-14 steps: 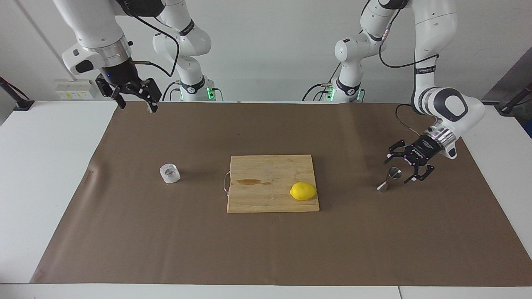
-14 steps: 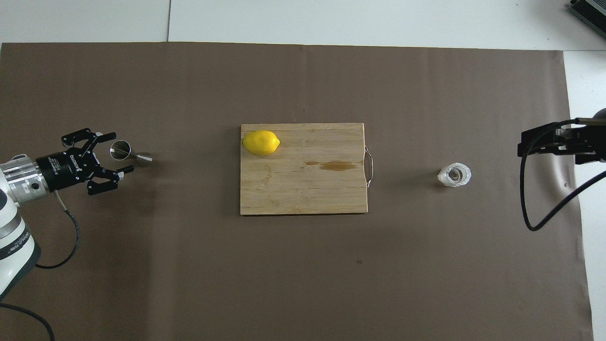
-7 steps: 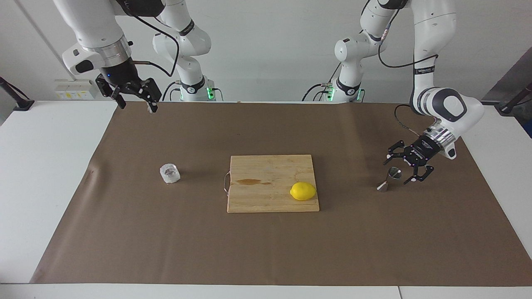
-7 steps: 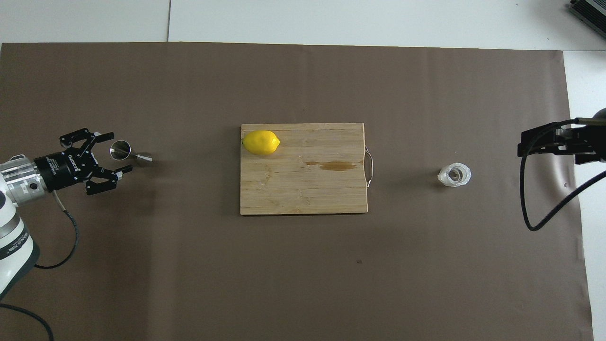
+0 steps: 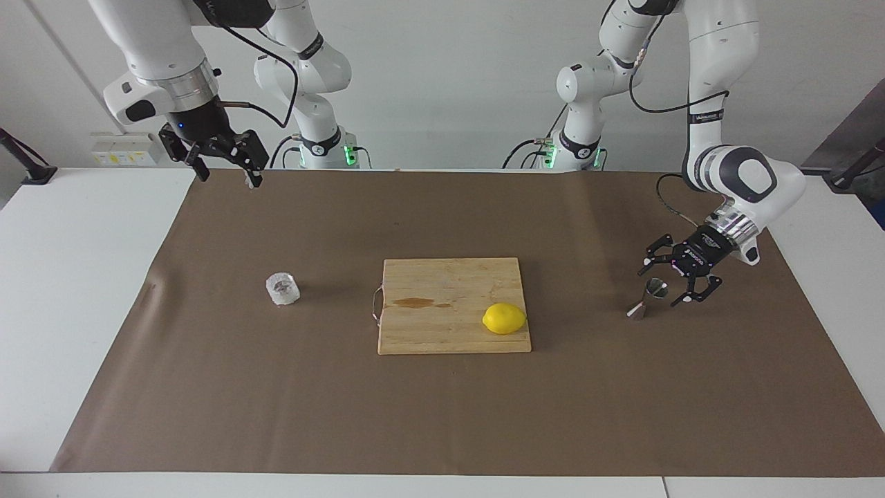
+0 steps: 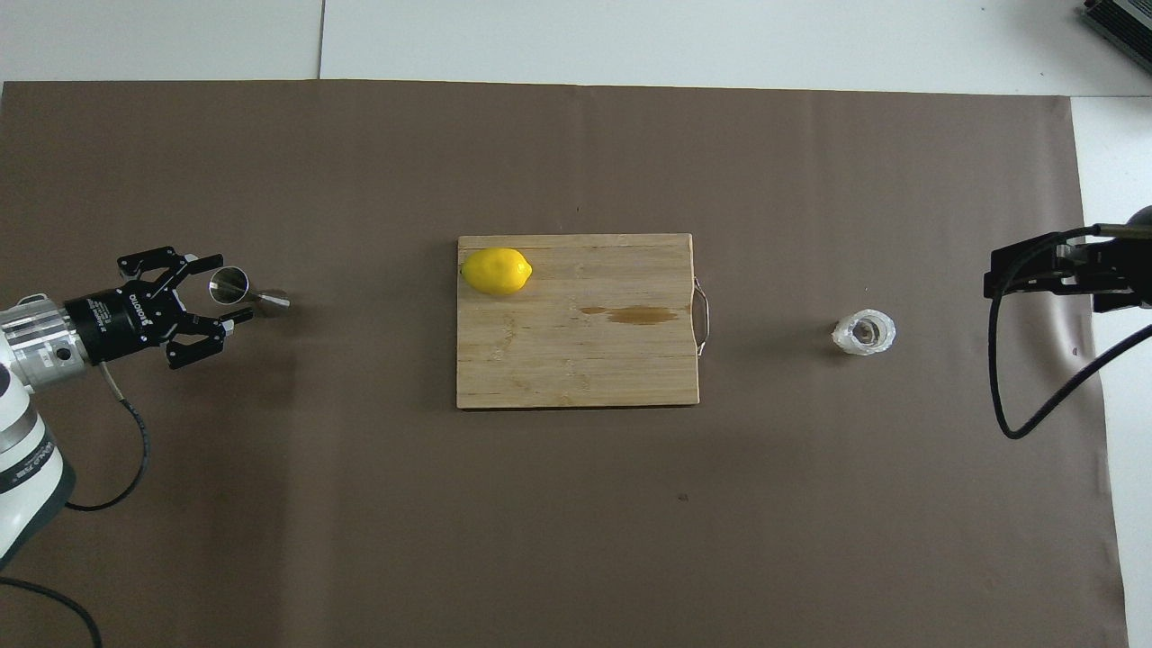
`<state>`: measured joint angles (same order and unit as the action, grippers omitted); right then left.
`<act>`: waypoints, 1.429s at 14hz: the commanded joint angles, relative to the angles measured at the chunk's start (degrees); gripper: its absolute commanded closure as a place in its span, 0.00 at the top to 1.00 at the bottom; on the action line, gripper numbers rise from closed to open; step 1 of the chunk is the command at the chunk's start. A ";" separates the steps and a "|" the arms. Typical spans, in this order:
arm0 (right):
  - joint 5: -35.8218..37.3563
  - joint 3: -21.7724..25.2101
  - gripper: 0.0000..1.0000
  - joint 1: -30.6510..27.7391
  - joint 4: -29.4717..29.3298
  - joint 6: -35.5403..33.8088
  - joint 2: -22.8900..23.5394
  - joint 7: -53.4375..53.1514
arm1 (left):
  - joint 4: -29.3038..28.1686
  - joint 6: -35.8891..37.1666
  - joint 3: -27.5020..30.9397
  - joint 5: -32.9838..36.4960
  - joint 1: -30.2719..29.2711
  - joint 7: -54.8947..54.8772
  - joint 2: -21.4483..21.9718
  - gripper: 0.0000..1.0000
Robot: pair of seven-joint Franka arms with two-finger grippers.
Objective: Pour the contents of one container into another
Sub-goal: 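Reach the left gripper to the small metal cup and grasp it, then lift the metal cup with the left gripper over the wooden board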
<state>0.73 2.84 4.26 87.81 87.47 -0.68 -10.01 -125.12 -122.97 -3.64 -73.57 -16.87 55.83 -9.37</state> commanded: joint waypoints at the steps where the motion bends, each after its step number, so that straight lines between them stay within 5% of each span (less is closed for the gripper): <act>1: -0.02 -0.20 1.00 -0.56 0.16 -0.90 -0.46 1.39 | -1.35 -1.13 0.21 -1.31 0.61 0.59 1.55 0.61; 6: -0.02 -0.20 1.00 -0.56 0.16 -0.90 -0.46 1.39 | -0.57 -1.31 0.12 -1.22 0.79 0.77 1.20 0.00; 10: -0.02 -0.20 1.00 -0.56 0.16 -0.90 -0.46 1.39 | 2.06 -1.22 -0.23 -1.14 1.40 2.87 1.20 0.00; 15: -0.02 -0.20 1.00 -0.56 0.16 -0.90 -0.46 1.39 | 10.32 -2.89 -1.02 5.96 7.81 19.62 2.16 0.00; 20: -0.02 -0.20 1.00 -0.56 0.16 -0.90 -0.46 1.39 | 12.70 -5.00 -6.80 7.39 10.90 28.97 4.10 0.00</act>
<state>0.73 2.84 4.26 87.81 87.47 -0.68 -10.01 -112.70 -126.79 -8.79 -66.73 -6.64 81.89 -5.75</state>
